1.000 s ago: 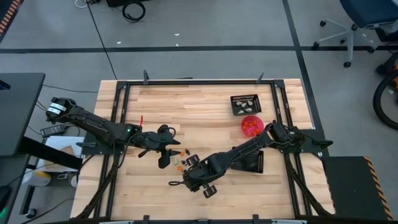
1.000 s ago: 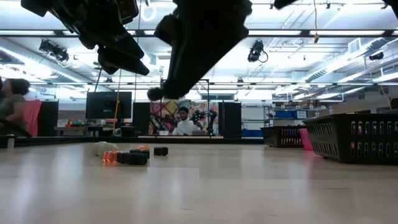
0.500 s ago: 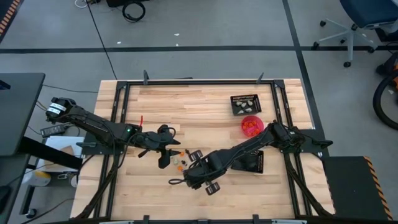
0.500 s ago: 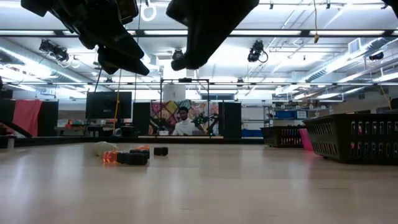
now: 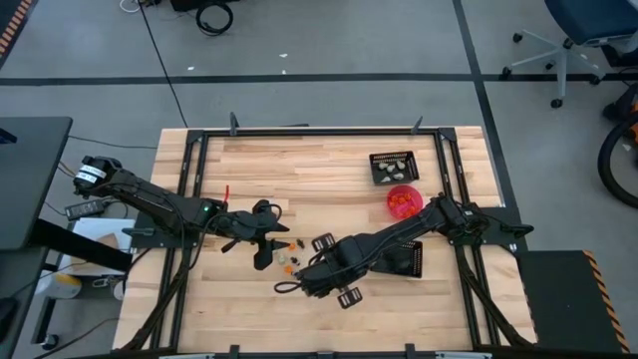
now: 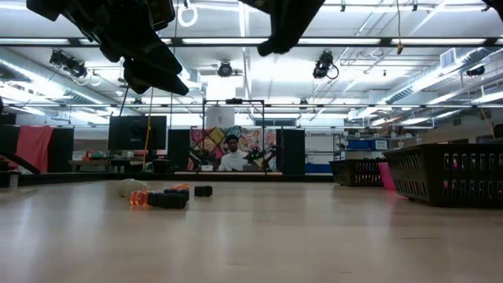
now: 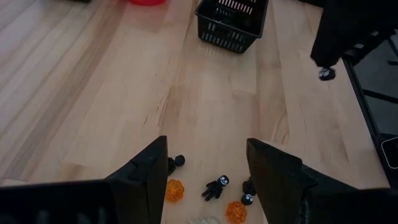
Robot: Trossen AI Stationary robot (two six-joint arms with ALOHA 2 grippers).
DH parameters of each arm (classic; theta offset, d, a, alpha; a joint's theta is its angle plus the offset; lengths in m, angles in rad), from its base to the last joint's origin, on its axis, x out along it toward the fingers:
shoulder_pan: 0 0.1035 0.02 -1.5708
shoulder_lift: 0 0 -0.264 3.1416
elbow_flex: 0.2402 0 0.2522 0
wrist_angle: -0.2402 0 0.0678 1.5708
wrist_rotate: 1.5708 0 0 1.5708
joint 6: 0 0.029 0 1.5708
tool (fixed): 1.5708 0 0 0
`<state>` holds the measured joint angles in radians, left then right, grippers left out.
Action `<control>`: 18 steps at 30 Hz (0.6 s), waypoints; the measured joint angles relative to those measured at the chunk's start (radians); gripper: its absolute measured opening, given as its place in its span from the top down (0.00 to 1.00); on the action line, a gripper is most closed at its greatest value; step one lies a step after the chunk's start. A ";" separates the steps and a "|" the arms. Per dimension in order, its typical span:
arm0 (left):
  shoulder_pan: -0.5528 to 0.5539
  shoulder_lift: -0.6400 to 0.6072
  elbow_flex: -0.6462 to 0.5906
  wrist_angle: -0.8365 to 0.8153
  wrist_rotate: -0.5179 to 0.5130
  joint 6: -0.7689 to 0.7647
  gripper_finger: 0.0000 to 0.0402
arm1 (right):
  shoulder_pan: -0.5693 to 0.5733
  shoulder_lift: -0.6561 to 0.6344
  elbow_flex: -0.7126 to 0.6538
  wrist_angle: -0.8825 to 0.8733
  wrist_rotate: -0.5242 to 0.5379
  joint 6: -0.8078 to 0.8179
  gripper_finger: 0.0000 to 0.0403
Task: Sort Halloween decoration
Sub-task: Put the black skeleton toy into the bottom black bin
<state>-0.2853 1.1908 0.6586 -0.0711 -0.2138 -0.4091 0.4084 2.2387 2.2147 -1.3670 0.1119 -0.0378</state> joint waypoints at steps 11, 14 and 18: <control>0.000 0.000 0.000 0.000 0.000 0.000 0.52 | 0.003 0.000 0.075 -0.084 0.000 0.016 0.93; 0.000 0.000 0.000 0.000 0.000 0.000 0.52 | 0.003 0.000 0.094 -0.110 0.000 0.024 0.93; 0.000 0.000 0.000 0.000 0.000 0.000 0.52 | 0.003 0.000 0.122 -0.155 0.000 0.036 0.93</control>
<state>-0.2853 1.1908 0.6586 -0.0710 -0.2138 -0.4091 0.4114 2.2383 2.3372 -1.5221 0.1123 -0.0022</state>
